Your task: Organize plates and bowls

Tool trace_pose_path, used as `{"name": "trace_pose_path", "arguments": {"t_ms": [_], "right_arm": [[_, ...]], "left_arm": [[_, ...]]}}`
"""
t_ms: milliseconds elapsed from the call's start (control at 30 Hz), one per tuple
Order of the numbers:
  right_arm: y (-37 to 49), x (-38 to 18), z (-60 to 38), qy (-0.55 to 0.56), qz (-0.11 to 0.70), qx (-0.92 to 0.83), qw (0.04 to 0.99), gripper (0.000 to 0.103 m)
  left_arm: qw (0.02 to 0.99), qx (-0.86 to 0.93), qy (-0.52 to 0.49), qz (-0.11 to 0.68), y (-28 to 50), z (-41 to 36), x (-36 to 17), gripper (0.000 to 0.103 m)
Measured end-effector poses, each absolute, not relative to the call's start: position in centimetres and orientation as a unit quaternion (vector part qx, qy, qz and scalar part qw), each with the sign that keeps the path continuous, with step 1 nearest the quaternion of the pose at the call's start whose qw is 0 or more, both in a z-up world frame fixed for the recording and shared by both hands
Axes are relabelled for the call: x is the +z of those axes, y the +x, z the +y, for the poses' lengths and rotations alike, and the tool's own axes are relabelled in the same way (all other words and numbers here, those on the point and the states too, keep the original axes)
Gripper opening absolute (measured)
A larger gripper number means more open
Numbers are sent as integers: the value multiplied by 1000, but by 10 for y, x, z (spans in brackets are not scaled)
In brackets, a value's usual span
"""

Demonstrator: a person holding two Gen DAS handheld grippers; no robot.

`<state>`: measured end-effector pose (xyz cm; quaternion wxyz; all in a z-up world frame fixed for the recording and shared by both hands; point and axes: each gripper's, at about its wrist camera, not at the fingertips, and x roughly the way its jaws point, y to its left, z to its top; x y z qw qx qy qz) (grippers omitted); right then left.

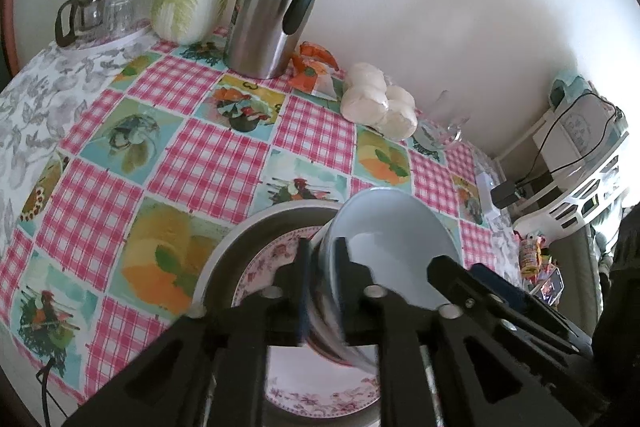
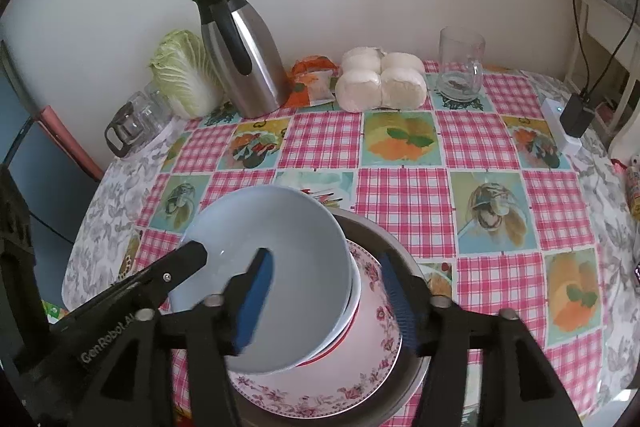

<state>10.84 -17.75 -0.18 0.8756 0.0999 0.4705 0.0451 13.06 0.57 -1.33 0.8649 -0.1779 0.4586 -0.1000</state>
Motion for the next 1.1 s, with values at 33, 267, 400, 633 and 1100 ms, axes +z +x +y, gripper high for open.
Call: {"name": "trace_pose_path", "arguments": {"t_ms": [33,267,400,633,1100], "right_arm": [[106,-1,-178,101,468,44,877,68],[88,0,-184,87,454,24,887,82],[73,-1,-186,82,448,18,890,91],[45,-6,-186,65,438,10,896,103],[17,-28,-191,39,456,-11,889,103]], "left_arm": [[867,-94,-178,456,129,7,-13,41],[889,-67,-163,422,107,21,0,81],[897,-48,-149,414,93,30,-2,85],[911,-17,-107,399,66,39,-2,96],[902,-8,-53,428,44,33,-10,97]]}}
